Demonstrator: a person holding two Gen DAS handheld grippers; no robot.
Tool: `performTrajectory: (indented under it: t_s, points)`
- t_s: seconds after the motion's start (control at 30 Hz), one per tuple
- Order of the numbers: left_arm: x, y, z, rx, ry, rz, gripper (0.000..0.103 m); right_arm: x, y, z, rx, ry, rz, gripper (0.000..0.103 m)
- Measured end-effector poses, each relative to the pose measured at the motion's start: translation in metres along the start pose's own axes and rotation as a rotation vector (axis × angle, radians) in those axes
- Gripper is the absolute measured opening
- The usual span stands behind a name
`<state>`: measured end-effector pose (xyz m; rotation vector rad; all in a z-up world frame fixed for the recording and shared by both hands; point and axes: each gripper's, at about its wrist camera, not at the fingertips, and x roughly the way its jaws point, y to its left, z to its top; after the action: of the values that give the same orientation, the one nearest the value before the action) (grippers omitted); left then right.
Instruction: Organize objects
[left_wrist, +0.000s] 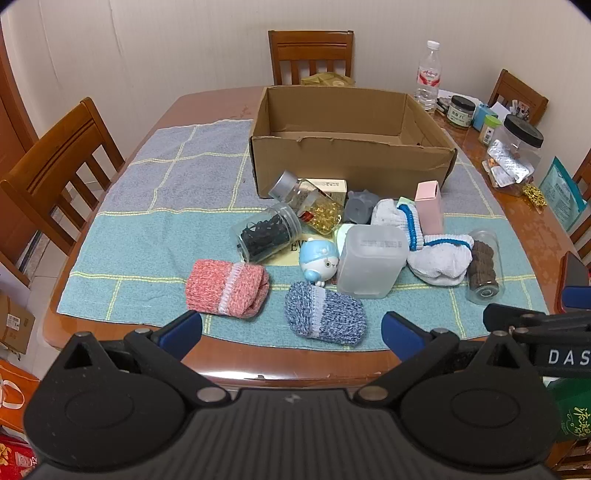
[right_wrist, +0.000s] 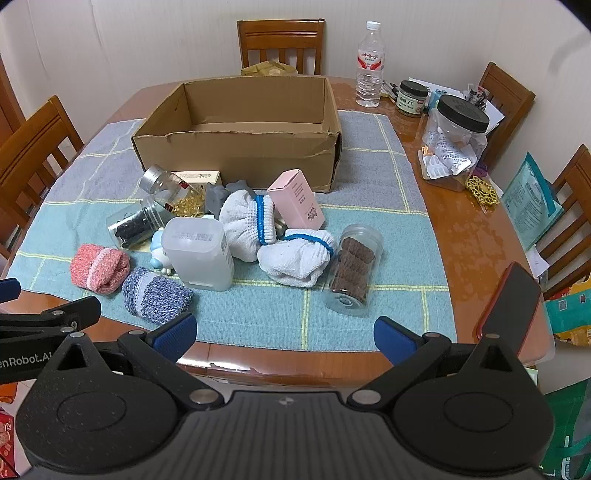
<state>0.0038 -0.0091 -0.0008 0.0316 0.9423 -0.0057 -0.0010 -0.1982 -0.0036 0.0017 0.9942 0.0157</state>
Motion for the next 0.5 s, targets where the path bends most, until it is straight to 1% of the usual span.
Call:
performTrajectory:
  t_s: [0.5]
  points:
    - [-0.0023, -0.0042, 0.0021, 0.0, -0.009, 0.002, 0.102, -0.0023, -0.0055, 0.0001, -0.009, -0.016, 0.005, 0.103]
